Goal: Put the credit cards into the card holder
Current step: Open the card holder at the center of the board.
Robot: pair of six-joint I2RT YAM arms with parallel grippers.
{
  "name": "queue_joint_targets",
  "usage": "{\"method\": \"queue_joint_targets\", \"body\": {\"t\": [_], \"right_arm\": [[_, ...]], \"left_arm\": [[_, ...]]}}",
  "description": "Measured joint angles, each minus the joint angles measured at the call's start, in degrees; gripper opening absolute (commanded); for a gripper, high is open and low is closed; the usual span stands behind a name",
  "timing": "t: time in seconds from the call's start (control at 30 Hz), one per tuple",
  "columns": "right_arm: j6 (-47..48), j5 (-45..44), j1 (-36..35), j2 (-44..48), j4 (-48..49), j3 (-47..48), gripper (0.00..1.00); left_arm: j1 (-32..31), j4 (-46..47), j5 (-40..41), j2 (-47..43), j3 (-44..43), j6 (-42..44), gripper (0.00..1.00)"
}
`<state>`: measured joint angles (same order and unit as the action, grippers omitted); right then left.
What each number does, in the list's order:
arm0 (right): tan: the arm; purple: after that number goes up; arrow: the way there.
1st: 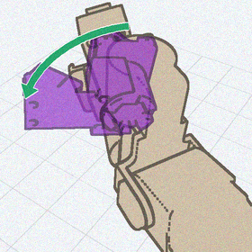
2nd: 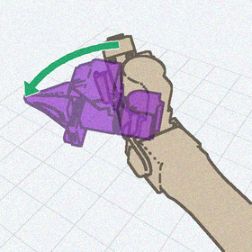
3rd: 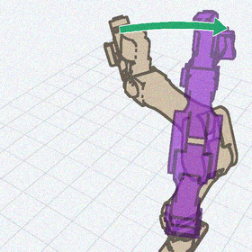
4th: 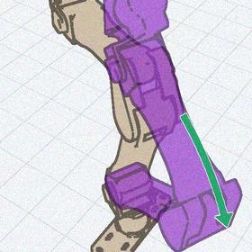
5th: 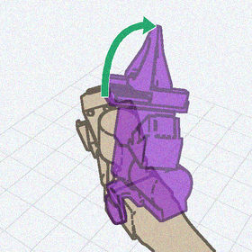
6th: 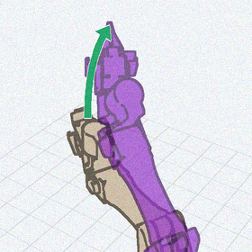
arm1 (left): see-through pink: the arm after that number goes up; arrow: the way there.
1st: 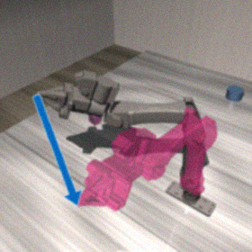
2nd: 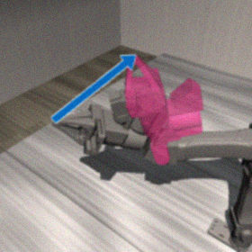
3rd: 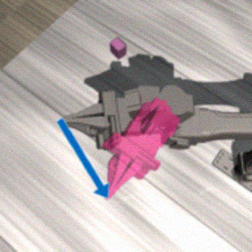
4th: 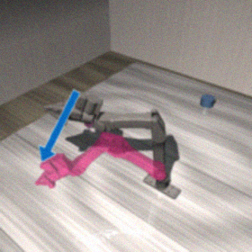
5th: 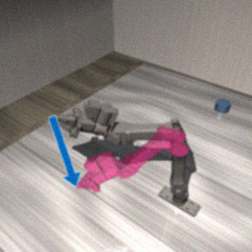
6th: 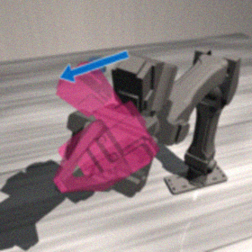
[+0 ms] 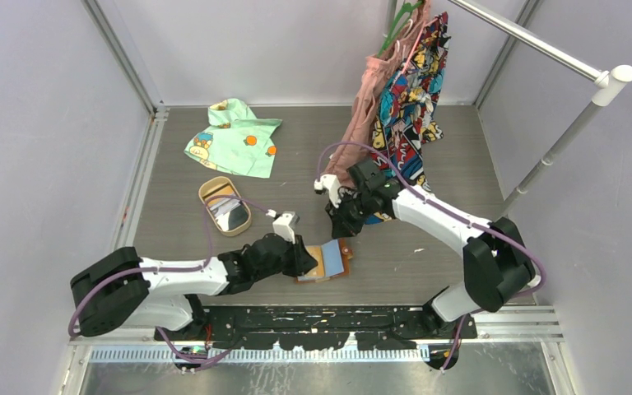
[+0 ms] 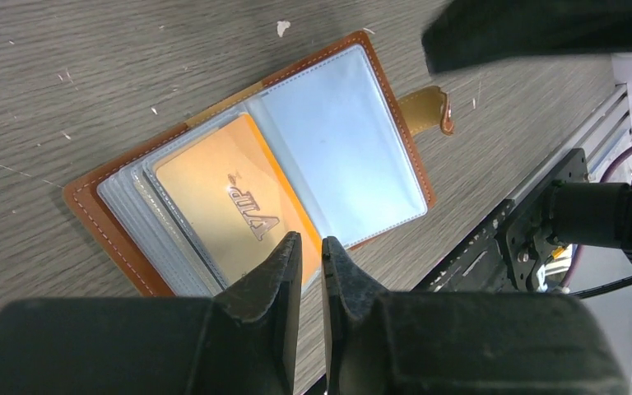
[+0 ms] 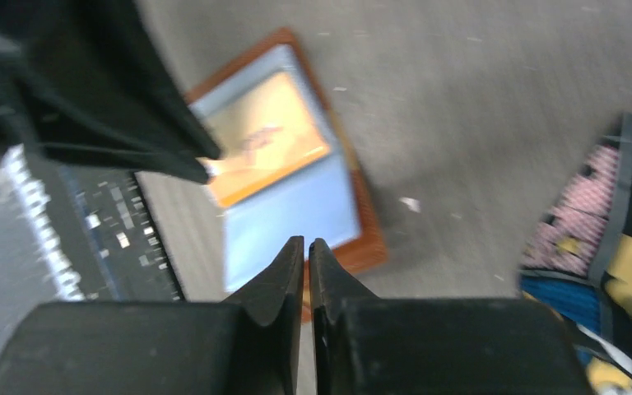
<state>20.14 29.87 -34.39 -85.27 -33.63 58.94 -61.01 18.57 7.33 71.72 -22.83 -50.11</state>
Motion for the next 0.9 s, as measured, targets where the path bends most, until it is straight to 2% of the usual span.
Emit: {"method": "queue_joint_targets", "body": {"t": [0.1, 0.17, 0.37, 0.53, 0.7, 0.83, 0.9], "right_arm": [[2.67, 6.36, -1.81, -0.57, -2.03, 0.0, 0.1], [3.23, 7.32, -3.28, -2.38, -2.43, 0.0, 0.09], [2.54, 1.42, -4.9, -13.75, -3.85, 0.9, 0.09], [0.72, -4.42, -4.81, -17.07, -5.2, 3.43, 0.1], [0.44, -8.04, -4.85, -17.11, -5.46, 4.39, 0.13], [0.98, -8.39, -4.46, -17.09, -6.49, 5.27, 0.21], [1.9, -7.43, -4.2, -16.7, -7.56, 5.86, 0.28]], "left_arm": [[0.31, 0.44, -0.68, 1.51, -0.26, 0.26, 0.16], [0.57, 0.46, -1.01, 2.01, -0.26, 0.61, 0.17], [2.25, -0.39, -1.51, 1.05, -0.24, 1.68, 0.2], [5.57, -6.14, -1.88, -6.51, -0.35, 5.88, 0.33], [11.13, -14.49, -2.05, -13.62, -2.27, 10.71, 0.39], [17.7, -22.36, -2.97, -16.92, -6.01, 14.4, 0.52], [20.48, -25.86, -3.48, -17.62, -8.07, 16.13, 0.57]]}}
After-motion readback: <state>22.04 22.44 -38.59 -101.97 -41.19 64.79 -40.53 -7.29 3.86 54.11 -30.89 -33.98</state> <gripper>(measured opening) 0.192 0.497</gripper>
